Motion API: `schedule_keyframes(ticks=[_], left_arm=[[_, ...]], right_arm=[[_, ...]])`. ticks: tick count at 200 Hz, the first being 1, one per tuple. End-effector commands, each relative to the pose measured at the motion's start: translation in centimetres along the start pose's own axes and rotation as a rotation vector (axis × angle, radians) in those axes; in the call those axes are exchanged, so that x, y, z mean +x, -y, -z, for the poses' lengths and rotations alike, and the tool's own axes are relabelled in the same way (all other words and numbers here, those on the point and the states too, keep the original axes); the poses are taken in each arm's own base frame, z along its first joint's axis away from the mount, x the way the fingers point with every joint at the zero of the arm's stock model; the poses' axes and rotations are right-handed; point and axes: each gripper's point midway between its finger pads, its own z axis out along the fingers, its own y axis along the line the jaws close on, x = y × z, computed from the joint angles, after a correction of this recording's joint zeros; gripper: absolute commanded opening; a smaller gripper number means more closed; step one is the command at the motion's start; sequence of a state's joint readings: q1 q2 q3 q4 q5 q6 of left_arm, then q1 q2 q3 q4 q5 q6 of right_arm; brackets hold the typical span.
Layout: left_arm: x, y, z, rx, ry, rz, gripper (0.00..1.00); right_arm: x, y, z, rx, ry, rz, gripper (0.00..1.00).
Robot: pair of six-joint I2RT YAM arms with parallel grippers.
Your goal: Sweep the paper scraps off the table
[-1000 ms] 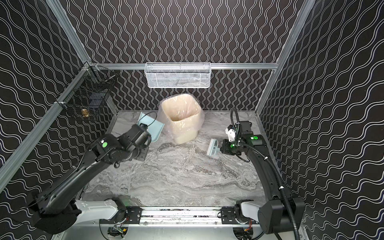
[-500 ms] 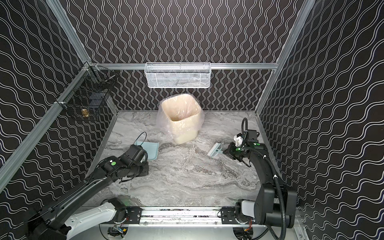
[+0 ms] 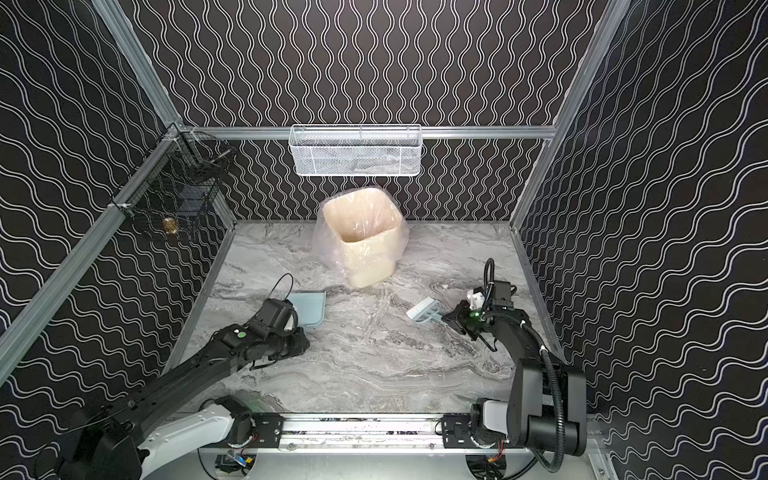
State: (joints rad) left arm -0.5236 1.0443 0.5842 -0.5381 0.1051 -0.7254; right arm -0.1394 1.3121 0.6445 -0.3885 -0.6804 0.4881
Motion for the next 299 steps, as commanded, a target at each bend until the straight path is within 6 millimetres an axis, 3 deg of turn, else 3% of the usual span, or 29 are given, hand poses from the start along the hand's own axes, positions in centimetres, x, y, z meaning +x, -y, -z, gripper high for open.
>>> schedule_keyframes(ticks=[1,45,111,149,186,224,253,299], left_arm=[[-0.3,1.2,-0.8,0.082,0.008,-0.016,0.00],[0.6,0.7,-2.6,0.105,-0.032,0.013,0.00],[2.2,-0.8,-4.4,0.049,-0.105,0.034,0.00],[2.5,-1.3,-4.8,0.023,-0.127,0.043,0.00],[3.3,-1.9,-5.3,-0.006,-0.168,0.040,0.00],[3.5,-2.3,-5.5,-0.041,-0.197,0.038,0.21],[3.2,-2.5,-5.0,-0.070,-0.206,0.011,0.48],[0.0,-1.9,-2.4,-0.099,-0.070,-0.070,0.81]], right_arm=[[-0.2,0.4,-0.2,0.002,0.020,-0.029,0.07],[0.1,1.7,-0.3,0.028,0.028,-0.076,0.23],[0.7,3.4,0.6,0.144,0.046,-0.159,0.64],[0.7,3.5,1.6,0.194,0.066,-0.171,0.78],[-0.6,2.6,2.9,0.227,0.103,-0.122,0.84],[-3.9,0.1,3.5,0.248,0.170,0.021,0.87],[-6.1,-2.2,2.8,0.291,0.215,0.193,0.87],[-8.3,-5.6,1.5,0.276,0.342,0.430,0.90]])
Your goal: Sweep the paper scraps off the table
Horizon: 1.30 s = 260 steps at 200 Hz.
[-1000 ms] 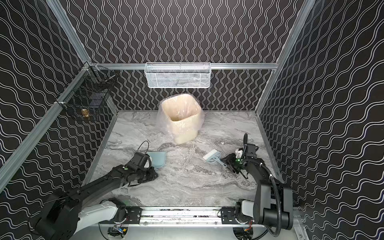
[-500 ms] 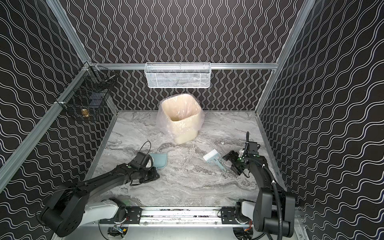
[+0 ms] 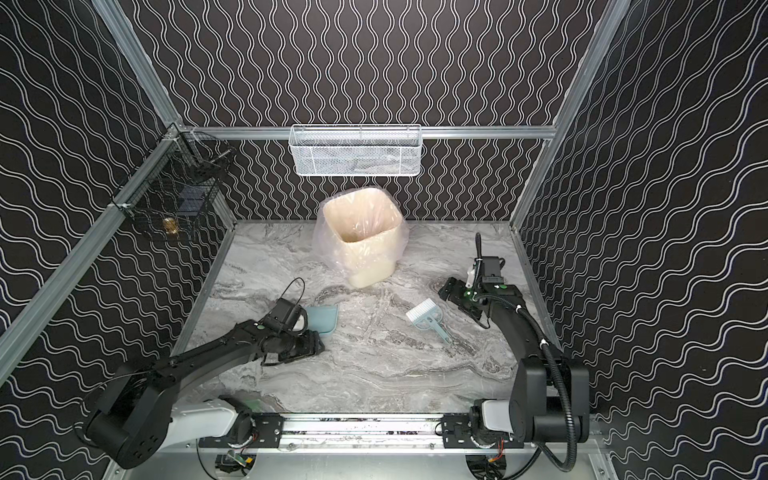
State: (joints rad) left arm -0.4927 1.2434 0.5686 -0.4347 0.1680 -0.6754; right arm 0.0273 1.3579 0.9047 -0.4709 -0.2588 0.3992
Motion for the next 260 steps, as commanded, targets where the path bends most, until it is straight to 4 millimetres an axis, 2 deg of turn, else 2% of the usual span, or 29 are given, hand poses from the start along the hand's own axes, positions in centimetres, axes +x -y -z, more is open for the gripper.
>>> schedule_keyframes(ticks=[1,15,27,71,104,138,168,217,232,247,260], left_arm=[[-0.9,-1.0,1.5,-0.077,0.048,-0.059,0.82],[-2.3,-0.6,2.6,-0.084,0.114,-0.090,0.91],[-3.7,-0.4,3.6,-0.102,0.176,-0.124,0.95],[-9.5,0.7,6.9,-0.152,0.489,-0.323,0.97],[-12.9,-0.1,8.3,-0.223,0.688,-0.387,0.98],[-15.6,-2.6,8.6,-0.303,0.764,-0.401,0.98],[-17.5,-4.7,8.8,-0.330,0.857,-0.423,0.98],[-20.3,-8.7,8.0,-0.342,0.944,-0.415,0.97],[-21.2,-10.3,7.6,-0.314,0.944,-0.354,0.96],[-20.9,-10.2,6.6,-0.262,0.951,-0.343,0.94],[-20.8,-10.0,6.9,-0.248,0.979,-0.344,0.94]], right_arm=[[-3.0,-1.1,0.1,0.009,0.157,0.133,0.91],[-3.6,-1.0,0.1,0.018,0.217,0.172,0.92],[-4.3,-1.0,0.2,0.018,0.274,0.215,0.93],[-5.9,-0.2,1.3,0.043,0.527,0.387,1.00],[-6.5,0.8,0.9,0.058,0.604,0.446,1.00],[-7.3,2.3,0.3,0.090,0.659,0.471,1.00],[-7.6,4.4,0.2,0.124,0.732,0.454,1.00],[-7.8,5.2,0.3,0.117,0.813,0.436,1.00],[-7.7,5.6,0.3,0.111,0.846,0.429,1.00],[-7.4,5.4,0.1,0.093,0.871,0.462,1.00],[-7.0,5.5,0.0,0.094,0.876,0.467,1.00]])
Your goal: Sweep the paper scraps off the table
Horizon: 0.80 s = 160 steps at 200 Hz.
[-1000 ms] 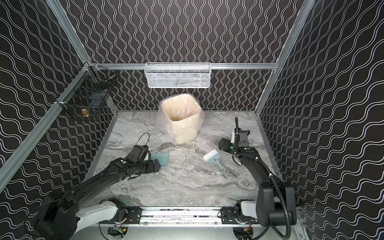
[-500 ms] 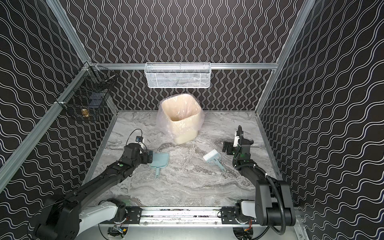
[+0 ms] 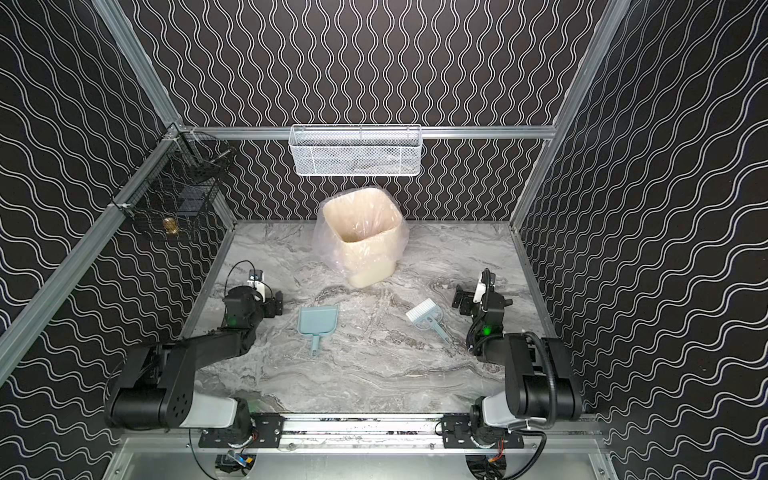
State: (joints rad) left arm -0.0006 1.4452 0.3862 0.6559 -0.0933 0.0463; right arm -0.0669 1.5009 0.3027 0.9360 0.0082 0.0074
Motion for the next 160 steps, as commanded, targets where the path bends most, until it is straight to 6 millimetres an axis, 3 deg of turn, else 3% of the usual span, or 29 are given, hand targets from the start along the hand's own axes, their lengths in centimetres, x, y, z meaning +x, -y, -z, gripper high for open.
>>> schedule_keyframes(ticks=[1,20,56,160], left_arm=[[-2.8,1.2,0.3,0.080,0.145,0.039,0.94],[-2.7,0.3,0.3,0.066,0.146,0.047,0.94],[-3.2,2.2,1.0,0.152,0.214,0.013,0.91],[-1.8,2.3,-0.5,0.148,0.196,0.017,0.99]], right_arm=[[-3.0,-0.6,0.4,-0.028,0.153,0.025,1.00],[-3.0,-0.7,0.8,-0.028,0.177,0.031,1.00],[-2.8,-0.7,0.7,-0.027,0.167,0.027,1.00],[-2.8,-0.7,0.6,-0.025,0.163,0.026,1.00]])
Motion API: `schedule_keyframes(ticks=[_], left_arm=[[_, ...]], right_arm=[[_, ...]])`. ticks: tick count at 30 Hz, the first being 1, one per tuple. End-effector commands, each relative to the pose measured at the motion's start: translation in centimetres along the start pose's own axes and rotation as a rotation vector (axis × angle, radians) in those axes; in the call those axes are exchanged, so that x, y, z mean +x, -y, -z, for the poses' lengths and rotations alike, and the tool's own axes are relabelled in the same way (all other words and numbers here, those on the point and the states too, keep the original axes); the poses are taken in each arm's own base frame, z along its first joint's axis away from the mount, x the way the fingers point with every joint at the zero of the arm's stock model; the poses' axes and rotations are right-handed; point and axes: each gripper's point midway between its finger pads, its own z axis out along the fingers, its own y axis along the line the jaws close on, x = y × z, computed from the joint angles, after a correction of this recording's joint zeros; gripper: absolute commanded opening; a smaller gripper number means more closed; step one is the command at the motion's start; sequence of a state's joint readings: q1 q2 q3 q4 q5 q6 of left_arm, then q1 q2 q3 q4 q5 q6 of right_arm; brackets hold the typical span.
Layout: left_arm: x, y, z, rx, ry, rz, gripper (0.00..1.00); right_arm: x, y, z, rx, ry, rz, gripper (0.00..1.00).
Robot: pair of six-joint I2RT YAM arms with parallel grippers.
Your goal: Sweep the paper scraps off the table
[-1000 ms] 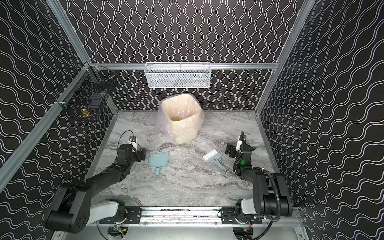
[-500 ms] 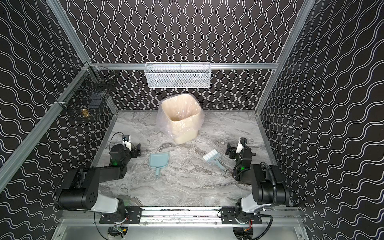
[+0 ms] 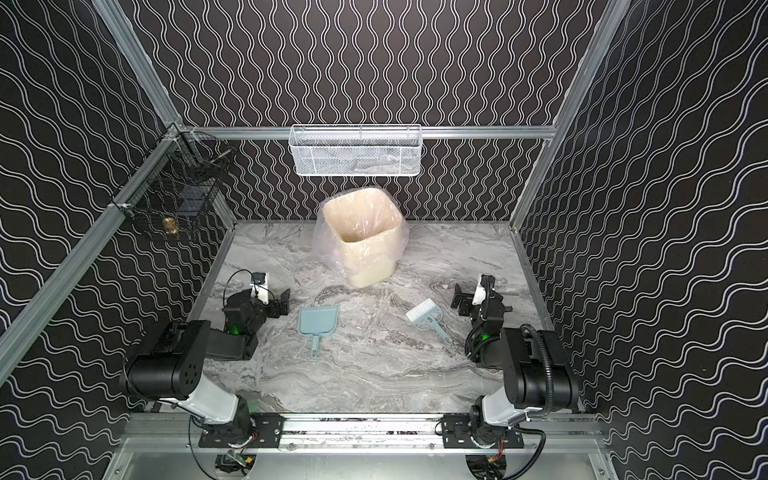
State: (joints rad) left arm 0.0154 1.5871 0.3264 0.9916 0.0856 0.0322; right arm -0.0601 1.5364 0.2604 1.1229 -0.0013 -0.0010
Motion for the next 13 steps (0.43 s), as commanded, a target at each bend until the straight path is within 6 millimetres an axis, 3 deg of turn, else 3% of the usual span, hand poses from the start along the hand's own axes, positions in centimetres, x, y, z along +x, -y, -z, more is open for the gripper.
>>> schedule_keyframes(ticks=[1,13], left_arm=[[-1.05,-0.10,0.06,-0.005,0.050,-0.009,0.99],[-0.35,-0.63,0.90,-0.046,0.105,-0.003,0.99]], right_arm=[[-1.38,-0.09,0.00,-0.002,0.055,0.013,1.00],[-1.36,-0.07,0.03,-0.001,0.056,0.013,1.00]])
